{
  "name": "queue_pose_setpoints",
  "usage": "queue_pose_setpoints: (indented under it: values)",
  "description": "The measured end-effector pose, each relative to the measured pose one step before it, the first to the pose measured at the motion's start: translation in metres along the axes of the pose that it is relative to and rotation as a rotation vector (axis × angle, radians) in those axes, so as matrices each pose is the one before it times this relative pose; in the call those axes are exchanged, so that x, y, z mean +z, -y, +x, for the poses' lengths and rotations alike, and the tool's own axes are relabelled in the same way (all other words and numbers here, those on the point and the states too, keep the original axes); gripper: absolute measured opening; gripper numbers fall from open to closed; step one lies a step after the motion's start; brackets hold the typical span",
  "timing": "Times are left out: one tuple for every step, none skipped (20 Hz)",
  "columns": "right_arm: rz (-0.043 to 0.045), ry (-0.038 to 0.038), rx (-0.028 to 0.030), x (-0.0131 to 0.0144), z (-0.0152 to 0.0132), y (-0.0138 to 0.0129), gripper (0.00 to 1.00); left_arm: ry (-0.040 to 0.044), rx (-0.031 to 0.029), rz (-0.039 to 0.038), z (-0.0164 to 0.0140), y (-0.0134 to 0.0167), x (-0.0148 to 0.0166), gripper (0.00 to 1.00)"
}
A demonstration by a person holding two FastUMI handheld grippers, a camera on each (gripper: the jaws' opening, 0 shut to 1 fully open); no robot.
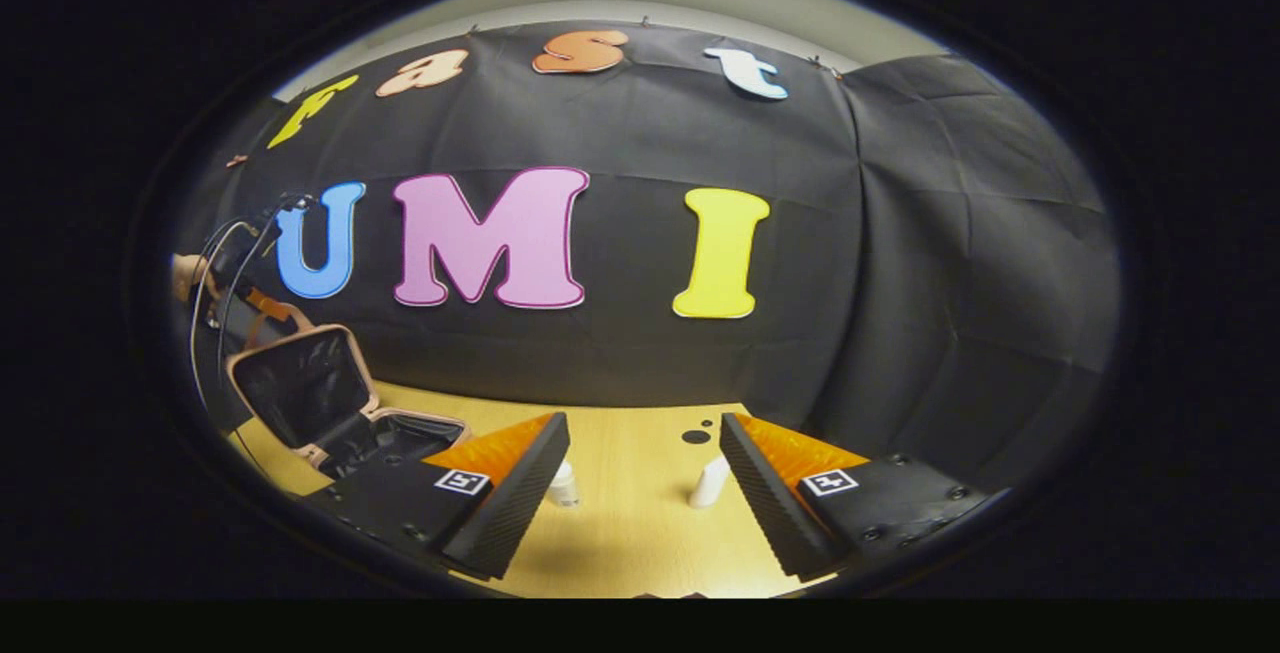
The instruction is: First open the suitcase, pack the skin care products into it, and then close the suitcase.
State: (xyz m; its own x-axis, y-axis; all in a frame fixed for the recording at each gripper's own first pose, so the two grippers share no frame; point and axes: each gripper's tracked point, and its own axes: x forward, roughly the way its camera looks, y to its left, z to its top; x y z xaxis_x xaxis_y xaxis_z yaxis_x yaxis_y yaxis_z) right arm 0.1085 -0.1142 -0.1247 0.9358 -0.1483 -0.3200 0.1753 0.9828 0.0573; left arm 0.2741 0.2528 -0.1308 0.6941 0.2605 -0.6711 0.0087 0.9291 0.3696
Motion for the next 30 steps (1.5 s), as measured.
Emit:
queue_pose_setpoints:
  values:
    - [0.00589,-0.00005,-0.00933,0.00059,-0.00134,-0.00375,0.97,-0.00406,0.01339,0.00071,0.01121,-0.01005,-0.01245,0.17]
    - [0.01179,0.00145,-0.00789,0.00085,-0.00094,-0.00526,0.97,0.00037,0.01894,-0.00127,0.01041,-0.01191,-0.01144,0.17]
    - [0.01026,-0.00287,0.00139,-0.00281,0.00081,-0.00786,0.97,0.00407,0.01869,0.00410,0.01462,-0.01356,-0.01272,0.17]
    - [-0.00242,-0.01086,0.00036,-0.00371,0.00033,-0.00760,0.97,0.00060,0.01910,0.00515,0.01487,-0.01538,-0.01179,0.17]
    - [-0.01241,-0.01177,-0.00831,-0.00496,-0.00022,-0.00526,0.97,-0.00346,0.01814,0.00796,0.01357,-0.01403,-0.01435,0.17]
    - [-0.00427,0.00178,-0.01070,-0.00073,-0.00099,-0.00218,0.97,-0.03336,0.02609,0.00952,0.01328,-0.01289,-0.02005,0.17]
    - [0.00229,-0.00051,-0.00996,-0.00106,-0.00385,-0.00249,0.97,-0.01568,0.00841,0.00847,0.01257,-0.00369,-0.01628,0.17]
    - [-0.00251,0.00274,-0.00955,-0.00082,-0.00335,-0.00299,0.97,-0.01293,-0.00011,0.00167,0.01279,0.00173,-0.01347,0.17]
    - [-0.00790,0.00717,-0.01386,-0.00105,-0.00442,-0.00164,0.97,-0.00535,-0.00272,-0.00031,0.01582,-0.00008,-0.01520,0.17]
    - [-0.01110,0.00758,-0.01903,-0.00043,-0.00353,0.00009,0.97,-0.00528,-0.00379,-0.00254,0.01267,-0.00007,-0.01145,0.17]
    - [-0.00853,-0.00697,-0.01857,-0.00376,-0.00354,0.00189,0.92,-0.02003,-0.00920,-0.00864,0.01363,-0.00058,-0.01490,0.17]
    - [-0.00274,-0.01184,-0.01438,-0.00399,-0.00440,0.00020,0.96,-0.01760,-0.01452,-0.01640,0.01597,0.00266,-0.01289,0.17]
    - [-0.00461,-0.00712,-0.01204,-0.00368,-0.00511,0.00035,0.93,-0.02852,-0.00788,-0.00662,0.01623,0.00091,-0.01456,0.17]
    - [-0.00898,-0.00676,-0.00990,-0.00257,-0.00414,0.00116,0.97,-0.02144,-0.01533,-0.00727,0.01244,0.00140,-0.01113,0.17]
    - [-0.01390,-0.00252,-0.00670,-0.00265,-0.00330,0.00014,0.97,-0.01078,-0.01661,-0.00873,0.00897,0.00330,-0.00812,0.17]
    - [-0.01956,-0.00192,-0.00561,-0.00288,-0.00238,0.00043,0.97,-0.01123,-0.01441,-0.00037,0.00852,0.00378,-0.00629,0.18]
    - [-0.01621,-0.00436,-0.00124,-0.00331,-0.00193,0.00018,0.92,-0.00326,-0.01407,0.00603,0.00457,0.00181,-0.00798,0.18]
    - [-0.00603,-0.00092,0.00688,-0.00191,-0.00050,-0.00224,0.97,0.00622,-0.00476,0.00345,0.00397,0.00245,-0.00183,0.18]
    - [0.00206,-0.00161,0.00647,-0.00197,-0.00045,-0.00238,0.97,0.00727,0.01033,-0.00393,0.00286,-0.00451,-0.00215,0.18]
    - [0.00667,-0.00515,0.00255,-0.00245,0.00054,-0.00197,0.93,0.01060,0.03570,-0.00813,-0.00170,-0.00597,0.00054,0.20]
    - [0.00791,-0.00679,0.00530,-0.00276,0.00157,-0.00018,0.96,0.02151,-0.00614,-0.02119,-0.00194,0.00310,0.00241,0.22]
    - [0.01138,-0.00835,0.00844,-0.00236,0.00162,-0.00196,0.97,0.02338,0.00686,-0.01360,-0.00828,-0.00094,0.00951,0.24]
    - [0.01327,-0.00246,0.00664,-0.00003,0.00106,-0.00171,0.97,0.02407,0.00501,-0.00987,-0.01087,-0.00081,0.00881,0.32]
    - [0.00941,0.00328,-0.00057,0.00094,0.00200,0.00024,0.97,0.04054,-0.00923,-0.01041,-0.01526,0.00442,0.01438,0.45]
    - [0.00604,0.00952,-0.00591,0.00306,0.00249,0.00275,0.97,0.04859,-0.01413,-0.01491,-0.01443,0.00917,0.01669,0.53]
    - [0.00913,0.00817,-0.00019,0.00248,0.00265,0.00274,0.97,0.05126,-0.02215,-0.01401,-0.01299,0.01549,0.01752,0.70]
    - [0.00692,0.00247,-0.00298,-0.00159,0.00240,0.00486,0.97,0.05602,-0.01799,-0.01891,-0.01403,0.01846,0.01803,0.87]
    - [0.00754,-0.00138,-0.00180,-0.00166,0.00232,0.00547,0.97,0.04783,-0.02913,-0.02521,-0.01799,0.01863,0.01992,1.00]
    - [-0.00013,0.00337,-0.00617,-0.00159,0.00342,0.00840,0.97,0.04944,-0.02723,-0.02845,-0.01860,0.02267,0.01676,0.98]
    - [0.00417,-0.00263,-0.00634,-0.00327,0.00420,0.00837,0.97,0.04543,-0.02744,-0.02433,-0.01327,0.02949,0.01659,0.98]
